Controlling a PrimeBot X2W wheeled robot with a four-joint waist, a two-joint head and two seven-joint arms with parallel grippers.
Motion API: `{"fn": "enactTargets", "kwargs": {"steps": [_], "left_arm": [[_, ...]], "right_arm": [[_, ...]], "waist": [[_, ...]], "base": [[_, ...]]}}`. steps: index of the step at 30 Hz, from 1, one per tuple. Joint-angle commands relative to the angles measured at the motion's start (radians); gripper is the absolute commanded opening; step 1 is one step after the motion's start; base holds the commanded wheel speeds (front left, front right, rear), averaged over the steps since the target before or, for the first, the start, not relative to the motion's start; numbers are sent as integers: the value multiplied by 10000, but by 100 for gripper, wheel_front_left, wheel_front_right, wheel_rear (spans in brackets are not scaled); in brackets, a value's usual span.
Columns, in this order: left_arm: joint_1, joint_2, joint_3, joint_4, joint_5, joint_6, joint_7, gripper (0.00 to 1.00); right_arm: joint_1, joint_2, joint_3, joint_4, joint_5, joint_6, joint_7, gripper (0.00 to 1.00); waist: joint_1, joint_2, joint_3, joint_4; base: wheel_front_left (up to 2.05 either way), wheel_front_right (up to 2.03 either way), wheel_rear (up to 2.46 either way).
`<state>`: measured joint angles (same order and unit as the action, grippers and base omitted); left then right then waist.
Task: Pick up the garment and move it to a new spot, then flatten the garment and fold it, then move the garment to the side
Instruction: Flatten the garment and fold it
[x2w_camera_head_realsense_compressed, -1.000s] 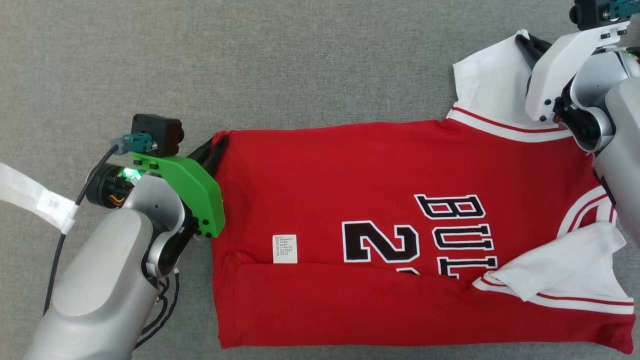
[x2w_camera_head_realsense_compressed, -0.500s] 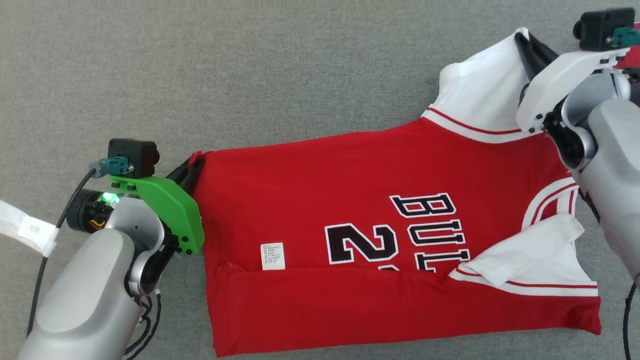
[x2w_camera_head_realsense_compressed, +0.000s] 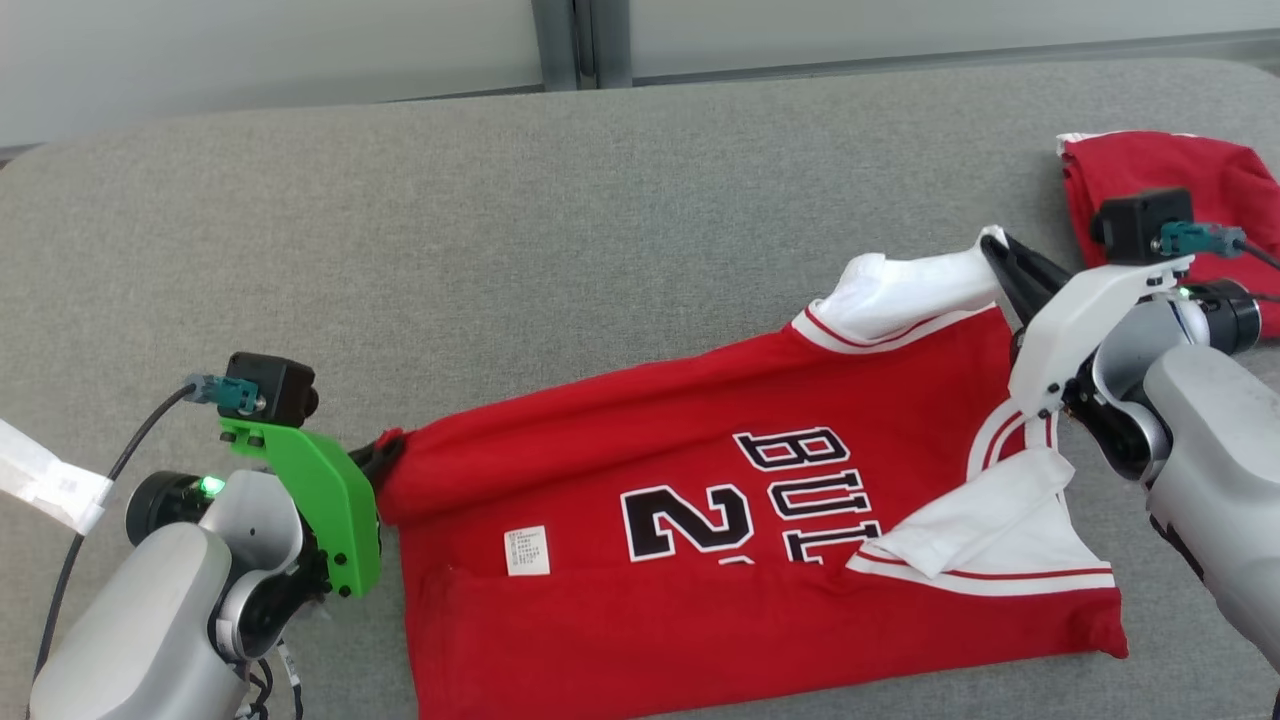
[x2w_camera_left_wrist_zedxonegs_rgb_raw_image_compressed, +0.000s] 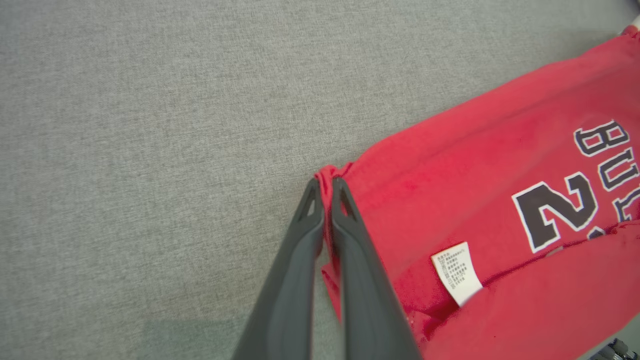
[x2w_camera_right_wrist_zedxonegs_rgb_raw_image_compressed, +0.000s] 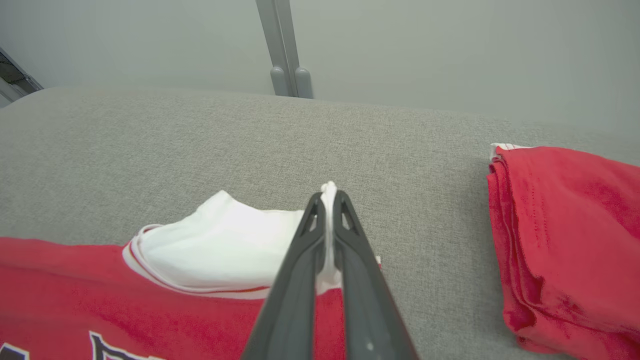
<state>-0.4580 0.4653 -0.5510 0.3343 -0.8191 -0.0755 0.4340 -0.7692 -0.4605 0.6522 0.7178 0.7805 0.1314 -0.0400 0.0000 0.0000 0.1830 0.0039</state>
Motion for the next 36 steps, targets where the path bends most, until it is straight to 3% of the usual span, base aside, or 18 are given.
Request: {"fn": "enactTargets", "kwargs": {"steps": [1, 17, 31, 32, 33, 34, 36], "left_arm": [[248, 168, -38, -139, -201, -56, 265, 0], [1339, 899, -486, -1401, -1247, -99, 2376, 0], [1680, 894, -650, -1415, -1569, -44, 2737, 0], [1699, 882, -662, -1400, -1570, -48, 2749, 25], [1733, 862, -679, -1369, -1623, -60, 2772, 89], [1762, 870, -687, -1353, -1660, -73, 2802, 100], [1795, 930, -687, -1348, -1727, -92, 2836, 100]], "right_arm": [[319, -120, 91, -83, 116, -15, 41, 0], [2086, -1338, 995, -1610, 1022, -15, 1205, 0], [3121, -1763, 681, -2389, 1566, -15, 2598, 1], [3188, -1777, 644, -2411, 1606, -15, 2699, 21], [3303, -1776, 606, -2450, 1698, -15, 2859, 36], [3403, -1782, 574, -2492, 1759, -15, 2991, 41], [3561, -1895, 479, -2608, 1800, -15, 3208, 98]], "waist": [[0, 0, -566, -381], [0, 0, -924, -409], [0, 0, -1025, -358], [0, 0, -1042, -346], [0, 0, -1082, -325], [0, 0, -1109, -314], [0, 0, -1170, -278]], "base": [[0, 0, 0], [0, 0, 0], [0, 0, 0], [0, 0, 0], [0, 0, 0], [0, 0, 0], [0, 0, 0]]}}
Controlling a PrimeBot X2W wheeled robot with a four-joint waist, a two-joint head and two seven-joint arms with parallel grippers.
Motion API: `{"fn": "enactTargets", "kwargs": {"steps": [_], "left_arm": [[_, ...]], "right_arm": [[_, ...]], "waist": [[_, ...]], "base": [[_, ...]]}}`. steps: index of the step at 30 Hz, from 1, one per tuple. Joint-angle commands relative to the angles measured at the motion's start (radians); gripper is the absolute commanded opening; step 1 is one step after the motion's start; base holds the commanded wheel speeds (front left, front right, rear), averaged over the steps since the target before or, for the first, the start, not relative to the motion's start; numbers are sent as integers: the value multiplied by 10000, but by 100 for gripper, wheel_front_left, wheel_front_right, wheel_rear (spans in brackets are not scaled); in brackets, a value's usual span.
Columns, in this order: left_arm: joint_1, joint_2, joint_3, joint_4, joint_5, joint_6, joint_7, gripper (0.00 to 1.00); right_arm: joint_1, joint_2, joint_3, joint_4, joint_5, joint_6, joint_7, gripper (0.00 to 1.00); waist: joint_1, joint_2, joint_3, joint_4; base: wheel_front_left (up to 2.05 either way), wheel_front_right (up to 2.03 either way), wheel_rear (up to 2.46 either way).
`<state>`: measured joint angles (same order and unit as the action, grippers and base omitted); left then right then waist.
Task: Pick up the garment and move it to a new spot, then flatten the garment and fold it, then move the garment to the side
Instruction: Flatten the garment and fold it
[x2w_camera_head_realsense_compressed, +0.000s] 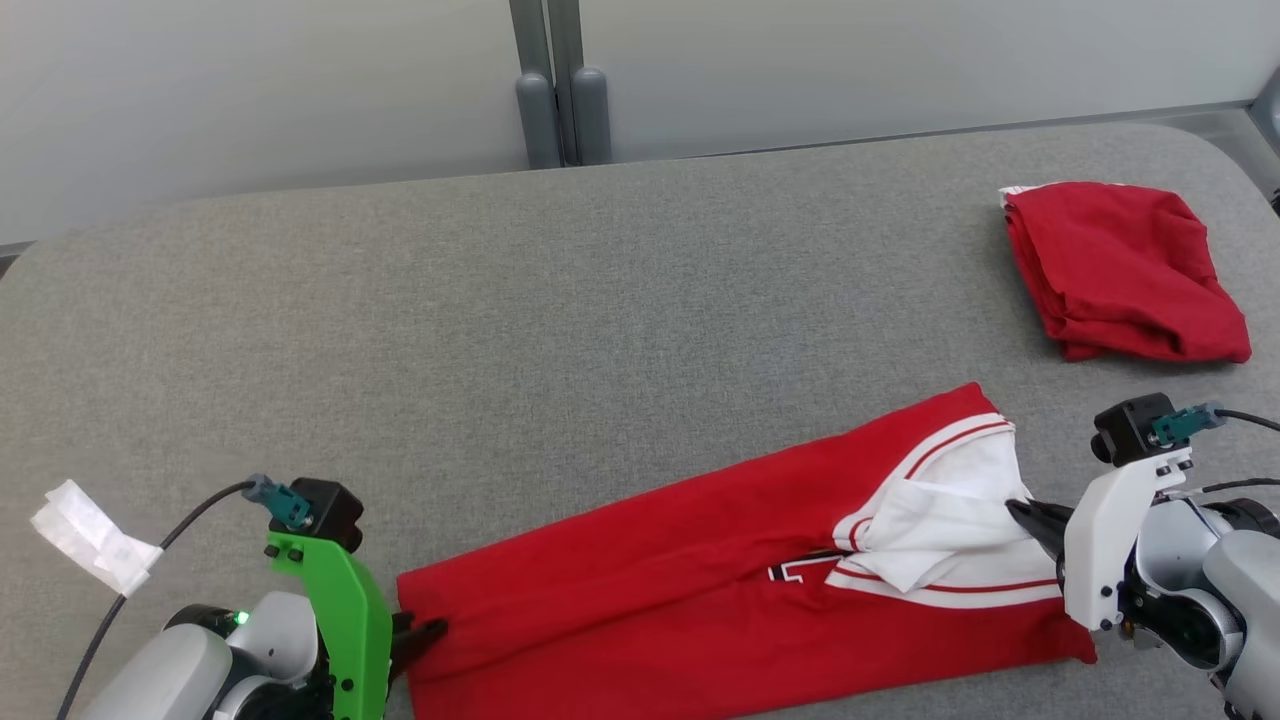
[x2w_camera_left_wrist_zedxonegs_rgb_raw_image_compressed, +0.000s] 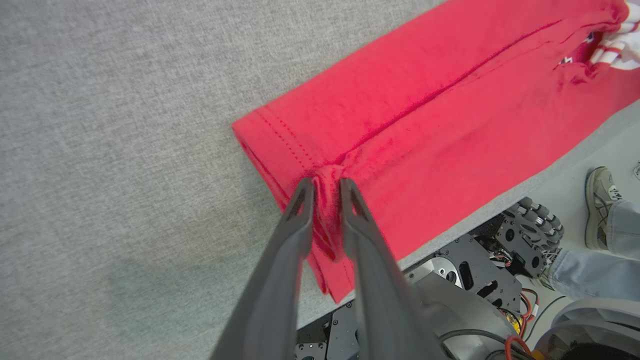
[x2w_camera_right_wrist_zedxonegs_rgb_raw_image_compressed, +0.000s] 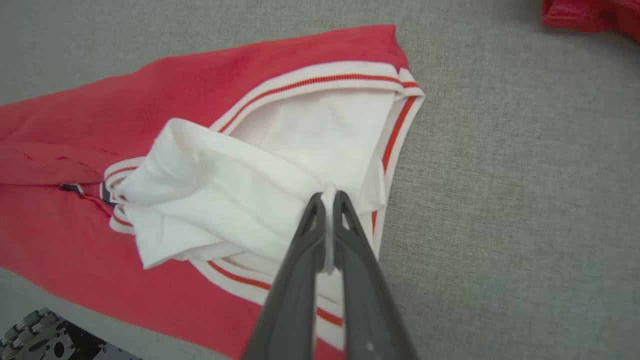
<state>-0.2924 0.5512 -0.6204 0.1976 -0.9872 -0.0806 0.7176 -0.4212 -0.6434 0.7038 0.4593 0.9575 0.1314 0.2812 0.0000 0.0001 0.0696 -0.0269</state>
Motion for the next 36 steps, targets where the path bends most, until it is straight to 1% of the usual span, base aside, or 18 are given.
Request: {"fn": "enactTargets", "kwargs": {"steps": [1, 4, 8, 11, 14, 16, 17, 18, 20, 22, 24, 25, 26, 28, 30, 33, 36], "left_arm": [[146, 126, 36, -10, -17, -33, -31, 100], [159, 261, 193, -172, 117, 99, -274, 100], [202, 488, 541, -501, 540, 428, -1089, 100], [402, 536, 1013, -828, 985, 778, -2304, 100], [706, 425, 1401, -1029, 1427, 1152, -3659, 100], [931, 326, 1756, -1203, 1811, 1485, -4863, 100], [1008, 382, 1822, -1248, 2132, 1587, -5330, 100], [1120, 412, 1900, -1324, 2519, 1742, -5997, 100], [1489, 86, 2241, -1410, 2789, 2110, -7238, 100], [1829, -78, 2482, -1401, 3045, 2394, -8355, 100], [2213, -330, 2630, -1294, 3163, 2571, -9145, 100], [2321, -429, 2719, -1278, 3242, 2647, -9378, 100], [2440, -567, 2821, -1252, 3358, 2694, -9582, 100], [2666, -867, 3078, -1234, 3579, 2797, -9772, 100], [2885, -1220, 3335, -1208, 3878, 2769, -9827, 100], [3134, -1803, 3919, -1300, 4383, 2513, -9828, 100], [3388, -2373, 4360, -1124, 4900, 2074, -9833, 100]], "right_arm": [[188, -106, -98, -108, 97, -15, 102, 100], [497, -233, -328, -414, 192, -14, 200, 100], [985, -459, -819, -918, 283, -14, 25, 100], [1366, -599, -1477, -1297, 17, -14, -633, 100], [1799, -437, -2352, -1548, -431, -14, -1776, 100], [2115, -75, -3088, -1751, -862, -11, -2790, 100], [2208, 61, -3403, -1798, -1087, -12, -3205, 100], [2367, 343, -3785, -1876, -1303, -12, -3698, 100], [2664, 995, -4356, -2095, -1673, -9, -4500, 100], [2884, 1560, -4902, -2287, -2070, -9, -4996, 100], [3107, 2116, -5390, -2432, -2458, -11, -5245, 100], [3213, 2330, -5555, -2464, -2653, -11, -5302, 100], [3339, 2512, -5704, -2458, -2988, -11, -5353, 100], [3561, 2917, -5956, -2429, -3252, -11, -5418, 100], [3732, 3034, -6081, -2399, -3670, -9, -5450, 100], [3923, 3141, -6129, -2201, -4138, -11, -5457, 100], [3911, 3179, -6120, -1900, -4428, -11, -5463, 100]], "waist": [[0, -1, -80, 48], [0, -1, -192, 88], [0, -1, -363, 142], [0, -1, -508, 159], [0, -1, -668, 185], [0, -1, -712, 197], [0, -1, -723, 204], [0, -1, -739, 214], [0, -1, -773, 227], [0, -1, -788, 229], [0, -1, -799, 234], [0, -1, -801, 240], [0, -1, -805, 259], [0, -1, -817, 327], [0, -1, -812, 382], [0, -1, -778, 421], [0, -1, -758, 469]], "base": [[0, 0, 0], [0, 0, 0], [0, 0, 0], [0, 0, 0], [0, 0, 0], [0, 0, 0], [0, 0, 0], [0, 0, 0], [0, 0, 0], [0, 0, 0], [0, 0, 0], [0, 0, 0], [0, 0, 0], [0, 0, 0], [0, 0, 0], [0, 0, 0], [0, 0, 0]]}}
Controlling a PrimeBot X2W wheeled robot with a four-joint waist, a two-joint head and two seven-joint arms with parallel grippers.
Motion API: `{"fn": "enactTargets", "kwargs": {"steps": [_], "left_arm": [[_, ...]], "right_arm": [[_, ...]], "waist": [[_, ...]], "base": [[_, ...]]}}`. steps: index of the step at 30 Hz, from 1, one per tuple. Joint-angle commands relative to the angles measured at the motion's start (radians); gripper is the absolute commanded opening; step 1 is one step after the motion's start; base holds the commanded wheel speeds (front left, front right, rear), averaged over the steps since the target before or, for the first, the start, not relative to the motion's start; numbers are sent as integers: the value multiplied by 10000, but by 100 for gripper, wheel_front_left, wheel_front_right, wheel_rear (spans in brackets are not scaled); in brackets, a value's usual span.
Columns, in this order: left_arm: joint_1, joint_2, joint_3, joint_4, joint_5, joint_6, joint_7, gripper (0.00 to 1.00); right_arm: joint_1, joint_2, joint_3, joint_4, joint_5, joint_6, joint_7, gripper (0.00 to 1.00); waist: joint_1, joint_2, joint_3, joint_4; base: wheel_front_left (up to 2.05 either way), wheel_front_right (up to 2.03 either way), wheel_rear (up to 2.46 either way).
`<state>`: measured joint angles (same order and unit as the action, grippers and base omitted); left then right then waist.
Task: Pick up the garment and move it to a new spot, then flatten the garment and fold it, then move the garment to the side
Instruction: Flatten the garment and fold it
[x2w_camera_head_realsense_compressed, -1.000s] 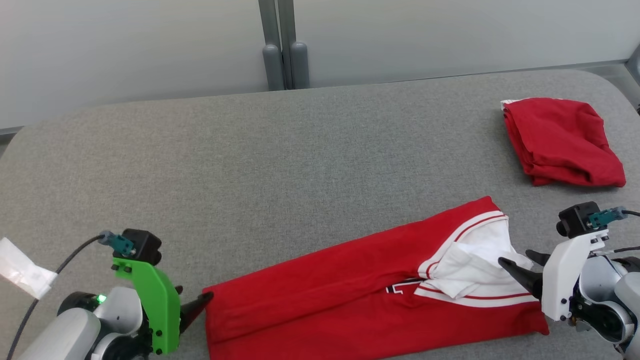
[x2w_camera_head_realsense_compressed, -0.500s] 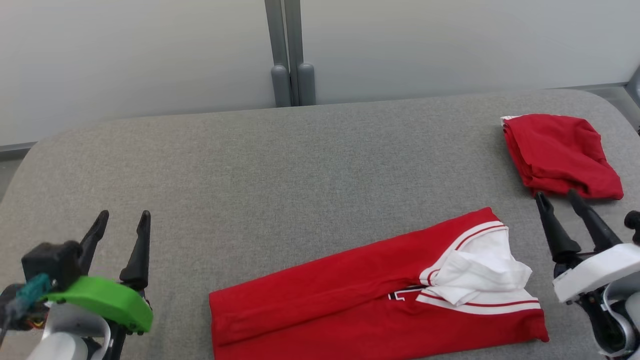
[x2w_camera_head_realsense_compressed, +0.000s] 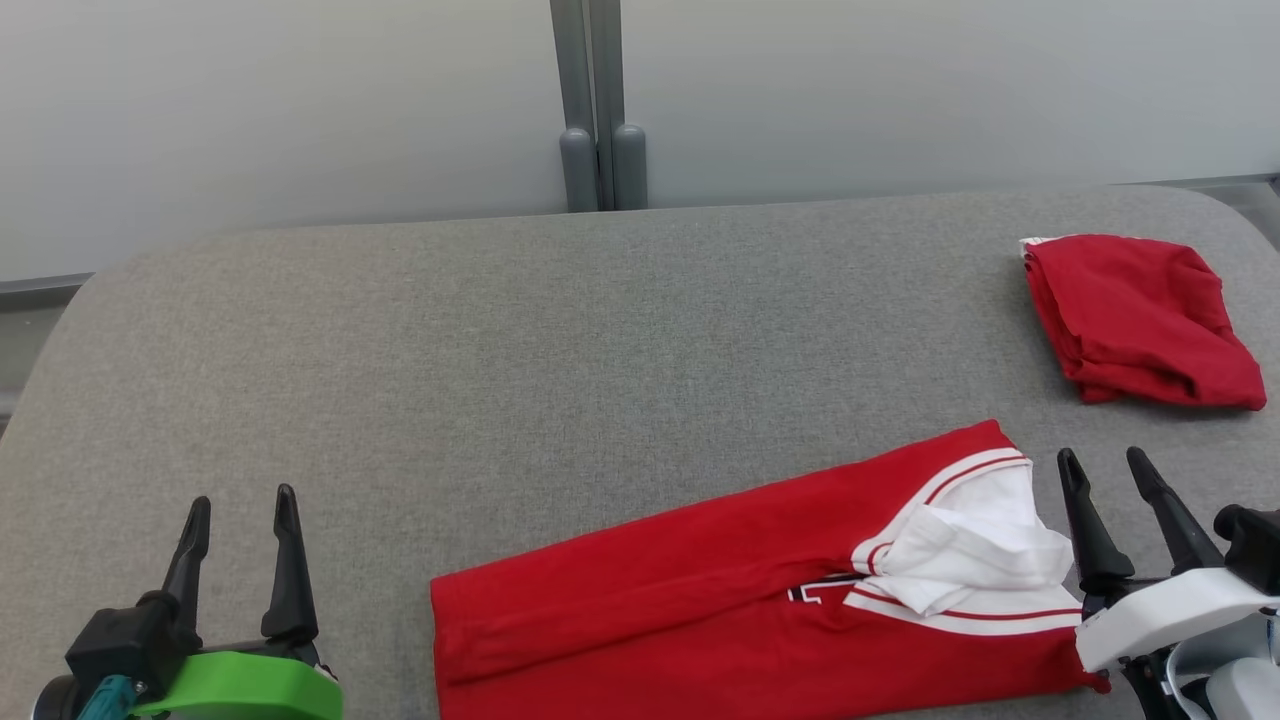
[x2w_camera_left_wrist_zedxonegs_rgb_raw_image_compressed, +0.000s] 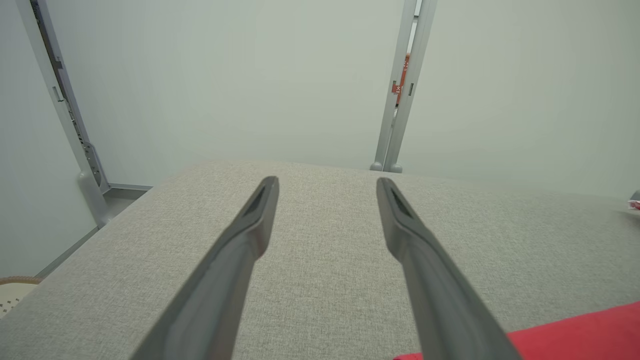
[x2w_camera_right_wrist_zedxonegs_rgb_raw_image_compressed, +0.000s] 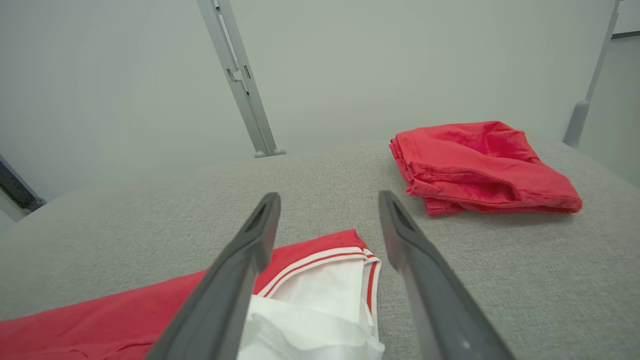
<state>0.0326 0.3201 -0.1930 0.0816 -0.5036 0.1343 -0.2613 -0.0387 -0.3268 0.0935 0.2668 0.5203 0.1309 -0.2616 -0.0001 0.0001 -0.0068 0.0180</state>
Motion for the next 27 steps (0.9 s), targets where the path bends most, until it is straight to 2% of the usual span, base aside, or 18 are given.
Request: {"fn": "enactTargets", "kwargs": {"steps": [1, 9, 18, 27], "left_arm": [[134, -195, 211, 78, 172, -208, -44, 100], [-15, -985, 948, 473, 1076, -1135, -47, 100], [-364, -1519, 1251, 939, 1572, -1869, -47, 100], [-584, -1759, 1507, 1286, 1797, -2212, -48, 100]], "right_arm": [[95, 40, 17, 147, -58, -5, -36, 100], [-246, -274, 764, 1351, -85, -5, 264, 100], [-1343, -244, 1319, 3533, 489, -7, 2668, 100], [-2083, 238, 1452, 5004, 1494, -7, 4346, 100]], "waist": [[1, -1, 8, 39], [1, -1, 3, 131], [1, -1, 206, 247], [1, -1, 420, 509]], "base": [[0, 0, 0], [0, 0, 0], [0, 0, 0], [0, 0, 0]]}}
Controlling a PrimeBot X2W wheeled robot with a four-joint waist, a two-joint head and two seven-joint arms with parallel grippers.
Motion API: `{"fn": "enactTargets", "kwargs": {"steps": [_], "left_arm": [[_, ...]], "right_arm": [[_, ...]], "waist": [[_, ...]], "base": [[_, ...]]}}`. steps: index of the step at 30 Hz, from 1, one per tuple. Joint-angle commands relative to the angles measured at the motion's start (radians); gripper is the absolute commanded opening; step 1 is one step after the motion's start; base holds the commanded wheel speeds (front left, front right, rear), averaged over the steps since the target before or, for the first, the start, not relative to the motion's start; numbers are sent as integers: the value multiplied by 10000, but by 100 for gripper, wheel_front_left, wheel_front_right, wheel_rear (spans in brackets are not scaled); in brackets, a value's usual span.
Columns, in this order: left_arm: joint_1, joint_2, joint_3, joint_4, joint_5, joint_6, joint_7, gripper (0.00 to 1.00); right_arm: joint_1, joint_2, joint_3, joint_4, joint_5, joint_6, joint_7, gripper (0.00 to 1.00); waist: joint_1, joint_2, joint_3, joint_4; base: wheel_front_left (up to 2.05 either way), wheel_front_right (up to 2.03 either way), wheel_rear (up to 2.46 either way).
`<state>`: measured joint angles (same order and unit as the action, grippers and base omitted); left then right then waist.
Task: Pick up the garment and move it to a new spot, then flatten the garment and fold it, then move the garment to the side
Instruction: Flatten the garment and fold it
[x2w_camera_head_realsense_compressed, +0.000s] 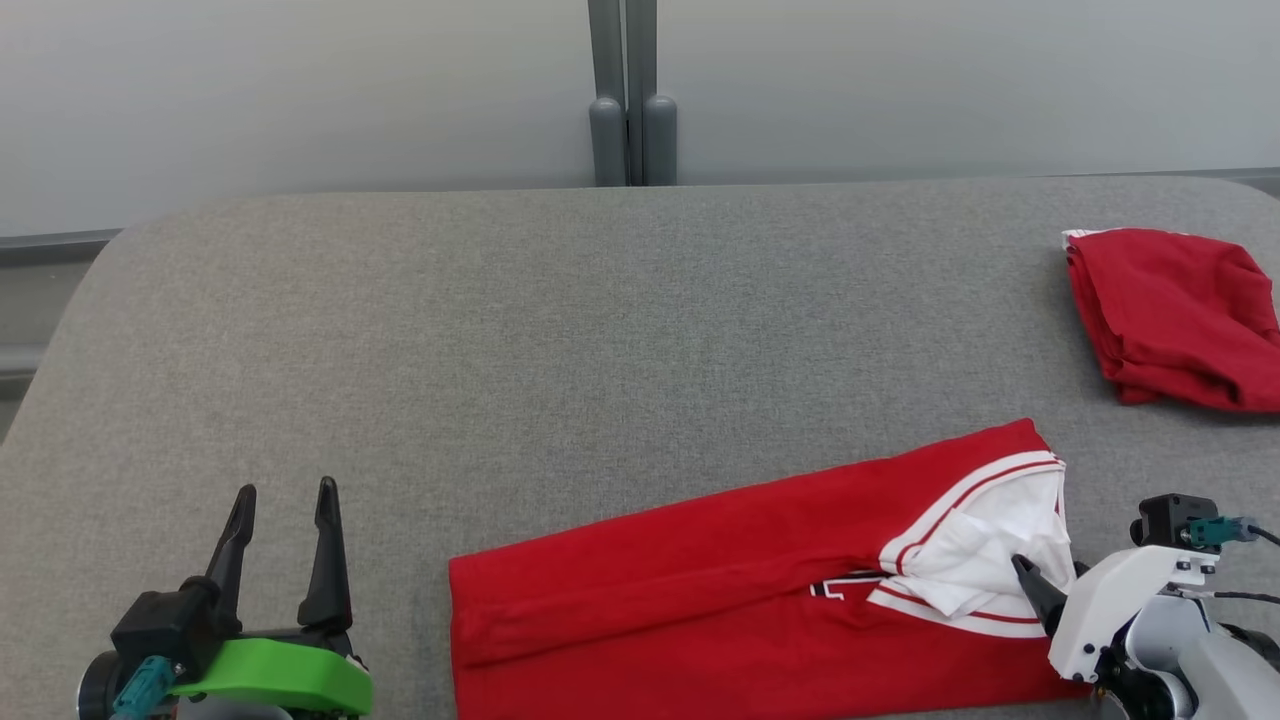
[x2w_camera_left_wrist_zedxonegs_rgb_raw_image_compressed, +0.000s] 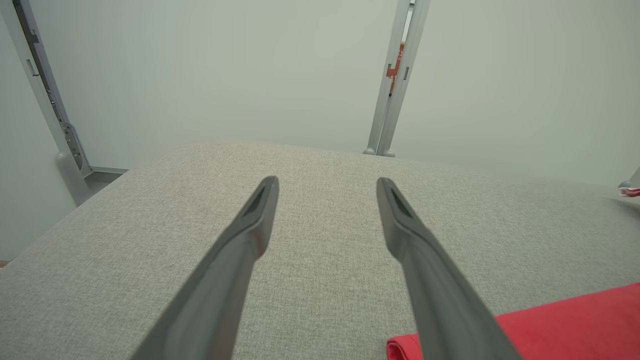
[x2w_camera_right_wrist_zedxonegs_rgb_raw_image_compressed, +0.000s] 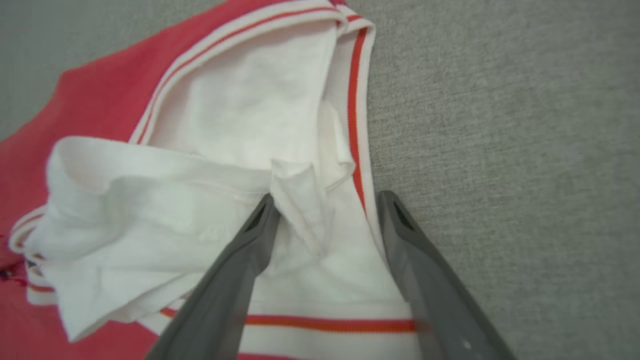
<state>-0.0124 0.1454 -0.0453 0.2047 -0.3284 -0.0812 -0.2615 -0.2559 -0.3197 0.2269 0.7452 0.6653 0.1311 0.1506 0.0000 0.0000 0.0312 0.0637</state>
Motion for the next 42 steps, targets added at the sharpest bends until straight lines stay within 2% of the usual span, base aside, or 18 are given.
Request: {"fn": "enactTargets", "kwargs": {"steps": [1, 3, 4, 5, 6, 15, 20, 22, 28, 32, 36, 38, 42], "left_arm": [[-162, -30, 38, 90, 60, -75, -46, 100], [-217, -71, 62, 145, 93, -138, -46, 100], [-230, -98, 71, 174, 115, -160, -46, 100], [-234, -131, 92, 250, 137, -204, -46, 100], [-247, -142, 102, 285, 155, -222, -46, 100], [-89, -233, 335, 376, 228, -316, -46, 100], [-7, -297, 434, 354, 273, -363, -46, 100], [69, -373, 475, 411, 291, -408, -46, 100], [197, -438, 455, 484, 293, -426, -47, 100], [170, -412, 458, 536, 320, -454, -47, 100], [119, -396, 383, 656, 337, -474, -45, 100], [63, -381, 318, 715, 336, -481, -39, 100], [-70, -352, 185, 813, 344, -494, -37, 100]], "right_arm": [[33, 168, 155, 342, 115, -10, 382, 100], [-67, 261, 266, 471, 353, -12, 642, 100], [-135, 293, 372, 475, 453, -4, 758, 95], [-231, 338, 551, 332, 647, 11, 781, 37], [-282, 316, 615, 263, 727, 15, 731, 0], [-697, -602, 739, -276, 1184, -10, -434, 0], [-828, -1325, 612, -405, 850, -13, -789, 0], [-769, -1600, 547, -882, 472, -13, -1016, 0], [-274, -1205, 615, -2814, -156, -9, -1099, 0], [359, -658, 858, -4619, -727, -9, -573, 0], [863, 15, 1245, -5913, -1092, -9, 48, 0], [1008, 412, 1539, -6251, -1136, -5, 302, 0], [1066, 805, 2030, -6196, -1351, -7, 627, 0]], "waist": [[0, 0, 53, 74], [0, 0, 64, 115], [0, 0, 60, 136], [0, 0, 42, 167], [0, 0, 28, 177], [0, 0, -111, 93], [0, 0, -160, -29], [0, 0, -267, -75], [0, 0, -441, 82], [0, 0, -514, 424], [0, 0, -534, 878], [0, 0, -530, 1133], [0, 0, -501, 1658]], "base": [[0, 0, 0], [0, 0, 0], [0, 0, 0], [0, 0, 0], [0, 0, 0], [0, 0, 0], [0, 0, 0], [0, 0, 0], [0, 0, 0], [0, 0, 0], [0, 0, 0], [0, 0, 0], [0, 0, 0]]}}
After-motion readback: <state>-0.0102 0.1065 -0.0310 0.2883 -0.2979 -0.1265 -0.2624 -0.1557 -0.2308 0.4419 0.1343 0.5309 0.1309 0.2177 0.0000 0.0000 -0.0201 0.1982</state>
